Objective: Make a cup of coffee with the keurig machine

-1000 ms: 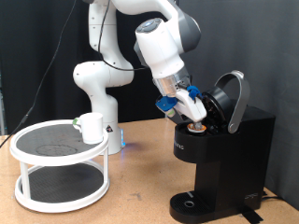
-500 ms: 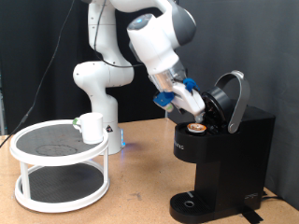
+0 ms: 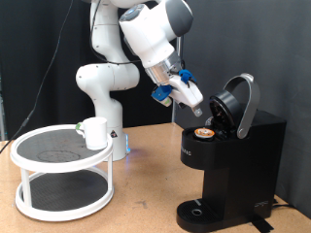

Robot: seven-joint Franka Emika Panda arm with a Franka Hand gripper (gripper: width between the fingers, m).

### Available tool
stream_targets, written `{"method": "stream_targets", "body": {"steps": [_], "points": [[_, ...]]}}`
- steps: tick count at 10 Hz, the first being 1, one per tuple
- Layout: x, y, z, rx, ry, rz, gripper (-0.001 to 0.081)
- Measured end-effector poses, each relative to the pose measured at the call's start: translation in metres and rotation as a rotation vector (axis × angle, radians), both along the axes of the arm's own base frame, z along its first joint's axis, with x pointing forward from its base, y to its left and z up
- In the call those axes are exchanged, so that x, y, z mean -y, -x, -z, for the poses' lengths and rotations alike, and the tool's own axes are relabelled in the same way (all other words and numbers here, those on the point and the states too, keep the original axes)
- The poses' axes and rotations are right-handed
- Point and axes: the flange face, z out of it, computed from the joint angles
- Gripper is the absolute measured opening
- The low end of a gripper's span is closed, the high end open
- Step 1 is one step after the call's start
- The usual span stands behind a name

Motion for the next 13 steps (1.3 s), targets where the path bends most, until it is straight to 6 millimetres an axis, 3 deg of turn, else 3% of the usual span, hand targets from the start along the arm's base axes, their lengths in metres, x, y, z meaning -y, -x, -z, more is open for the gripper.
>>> {"method": "stream_targets", "body": {"steps": [8,11,13], "points": [[-0.011,-0.016,-0.110,0.137,-0.152,0.035,0.0734],[-0.014,-0.020,-0.114,0.157,-0.175,0.053,0.0734],[-0.034,-0.025,-0.123,0.191,-0.221,0.078,0.0734]]}}
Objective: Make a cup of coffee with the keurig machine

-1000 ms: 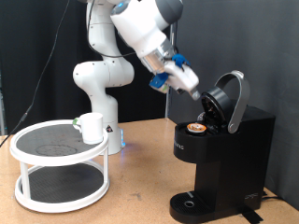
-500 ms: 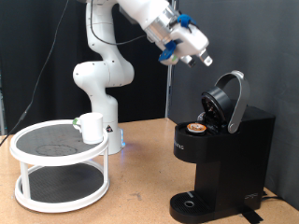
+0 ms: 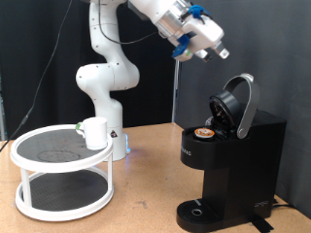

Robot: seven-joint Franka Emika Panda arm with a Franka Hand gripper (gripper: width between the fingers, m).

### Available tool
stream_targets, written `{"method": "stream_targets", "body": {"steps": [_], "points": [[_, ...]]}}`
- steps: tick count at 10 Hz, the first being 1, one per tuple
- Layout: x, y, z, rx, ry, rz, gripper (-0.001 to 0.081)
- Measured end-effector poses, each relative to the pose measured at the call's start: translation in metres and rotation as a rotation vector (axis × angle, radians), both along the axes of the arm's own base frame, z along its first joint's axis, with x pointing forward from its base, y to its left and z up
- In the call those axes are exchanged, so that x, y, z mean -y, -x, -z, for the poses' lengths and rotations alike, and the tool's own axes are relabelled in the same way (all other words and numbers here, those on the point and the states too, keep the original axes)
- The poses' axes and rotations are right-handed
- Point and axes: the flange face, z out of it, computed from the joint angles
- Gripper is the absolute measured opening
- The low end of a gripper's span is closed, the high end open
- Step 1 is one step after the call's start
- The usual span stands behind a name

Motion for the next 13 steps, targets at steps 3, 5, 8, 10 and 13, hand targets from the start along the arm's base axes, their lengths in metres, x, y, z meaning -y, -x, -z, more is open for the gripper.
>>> {"method": "stream_targets", "body": {"steps": [3,5,8,10,13], "points": [[-0.044,-0.007,-0.011,-0.048,0.026,-0.007,0.0734],[-0.073,-0.012,-0.015,-0.056,0.091,0.007,0.0734],[-0.116,-0.017,-0.015,-0.065,0.180,-0.019,0.0734],[-0.144,-0.020,-0.011,-0.066,0.222,-0.043,0.0734],[-0.183,-0.023,0.007,-0.094,0.295,-0.085,0.0734]]}}
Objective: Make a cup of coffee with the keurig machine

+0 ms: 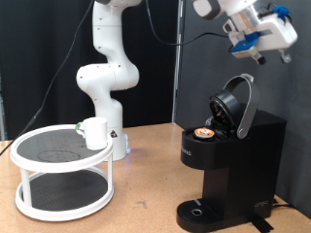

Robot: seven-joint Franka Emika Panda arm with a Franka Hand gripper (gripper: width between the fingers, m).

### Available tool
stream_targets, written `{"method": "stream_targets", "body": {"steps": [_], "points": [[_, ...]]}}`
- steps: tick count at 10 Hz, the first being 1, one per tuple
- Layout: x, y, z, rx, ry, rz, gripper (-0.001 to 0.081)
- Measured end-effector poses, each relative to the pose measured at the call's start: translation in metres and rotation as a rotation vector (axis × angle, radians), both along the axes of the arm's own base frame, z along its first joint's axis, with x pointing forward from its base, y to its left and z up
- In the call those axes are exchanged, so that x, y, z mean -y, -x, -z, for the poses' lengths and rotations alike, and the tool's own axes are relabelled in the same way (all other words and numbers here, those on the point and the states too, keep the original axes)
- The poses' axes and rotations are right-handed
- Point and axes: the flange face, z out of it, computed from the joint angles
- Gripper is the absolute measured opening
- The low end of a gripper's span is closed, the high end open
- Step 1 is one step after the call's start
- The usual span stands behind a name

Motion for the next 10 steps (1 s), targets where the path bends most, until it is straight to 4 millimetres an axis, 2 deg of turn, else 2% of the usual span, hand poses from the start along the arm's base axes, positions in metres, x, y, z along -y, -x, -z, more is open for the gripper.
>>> {"method": "stream_targets", "body": {"steps": [2,4,5,6,7,8,9,10], "points": [[-0.014,-0.001,0.015,-0.026,0.010,-0.023,0.0734],[-0.017,-0.002,0.021,-0.028,0.011,-0.044,0.0730],[-0.017,-0.001,0.021,-0.023,0.005,-0.058,0.0573],[-0.017,-0.001,0.021,-0.020,-0.001,-0.073,0.0573],[-0.015,0.001,0.021,-0.036,0.000,-0.090,0.0371],[-0.011,0.003,0.022,-0.056,0.006,-0.106,0.0237],[-0.006,0.005,0.023,-0.078,0.011,-0.116,0.0237],[-0.002,0.006,0.025,-0.095,0.018,-0.122,0.0071]]}}
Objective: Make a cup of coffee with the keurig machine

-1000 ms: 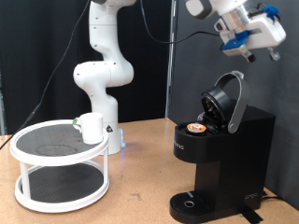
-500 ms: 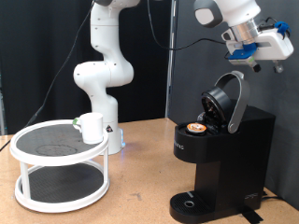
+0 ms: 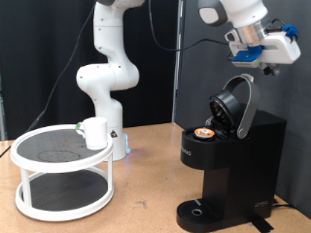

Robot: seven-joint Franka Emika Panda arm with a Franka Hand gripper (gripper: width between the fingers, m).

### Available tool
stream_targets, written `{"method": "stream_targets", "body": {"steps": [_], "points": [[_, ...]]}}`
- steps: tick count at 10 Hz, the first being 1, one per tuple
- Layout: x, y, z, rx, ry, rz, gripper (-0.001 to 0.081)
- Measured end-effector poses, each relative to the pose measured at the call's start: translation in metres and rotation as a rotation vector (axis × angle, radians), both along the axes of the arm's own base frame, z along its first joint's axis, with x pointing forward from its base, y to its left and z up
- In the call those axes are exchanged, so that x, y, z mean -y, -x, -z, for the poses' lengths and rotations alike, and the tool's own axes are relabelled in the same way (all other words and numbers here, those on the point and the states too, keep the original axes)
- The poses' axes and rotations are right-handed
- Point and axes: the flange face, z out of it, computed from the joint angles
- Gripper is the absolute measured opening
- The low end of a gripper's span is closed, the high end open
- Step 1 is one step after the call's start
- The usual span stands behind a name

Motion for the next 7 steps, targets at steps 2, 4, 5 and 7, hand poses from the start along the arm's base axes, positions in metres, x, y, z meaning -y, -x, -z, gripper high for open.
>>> {"method": "stream_targets", "body": {"steps": [2,4,5,7], "points": [[0.008,0.002,0.006,-0.023,0.011,0.002,0.0020],[0.017,0.004,0.010,-0.031,0.019,-0.003,0.0004],[0.023,0.005,0.011,-0.031,0.022,-0.012,0.0004],[0.040,0.009,0.010,-0.028,0.021,-0.026,0.0001]]}}
